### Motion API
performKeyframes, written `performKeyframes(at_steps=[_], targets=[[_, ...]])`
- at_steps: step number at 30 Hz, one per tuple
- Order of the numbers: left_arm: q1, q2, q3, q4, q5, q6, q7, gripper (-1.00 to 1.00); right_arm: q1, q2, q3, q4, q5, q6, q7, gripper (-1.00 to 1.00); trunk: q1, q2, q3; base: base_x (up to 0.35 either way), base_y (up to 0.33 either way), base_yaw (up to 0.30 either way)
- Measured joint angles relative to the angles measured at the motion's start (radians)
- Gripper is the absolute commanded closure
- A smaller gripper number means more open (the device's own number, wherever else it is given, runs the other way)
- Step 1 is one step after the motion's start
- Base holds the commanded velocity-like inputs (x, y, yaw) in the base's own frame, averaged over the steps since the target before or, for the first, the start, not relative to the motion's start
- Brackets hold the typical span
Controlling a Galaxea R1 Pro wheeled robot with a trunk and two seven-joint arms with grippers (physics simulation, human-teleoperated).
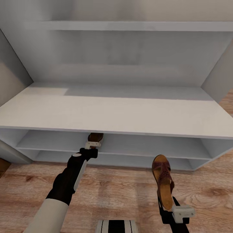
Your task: Pick up the two gym shoes and the two sandals from the corridor floor and place them onto the hallstand (shoe rack) in the corridor, making sure they are on the rack and not on the floor. Arrange them so the two gym shoes are next to each other and the two sandals are next to each other.
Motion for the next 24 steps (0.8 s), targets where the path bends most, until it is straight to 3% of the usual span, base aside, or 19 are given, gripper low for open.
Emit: performKeyframes(at_steps=[24], targets=[[0.0, 0.001, 0.0, 0.0, 0.0, 0.0, 0.0, 1.0, 0.046, -0.026, -0.028, -0.003, -0.001, -0.012, 0.0, 1.0, 0.0, 0.0, 0.0, 0.0, 0.0, 0.0]])
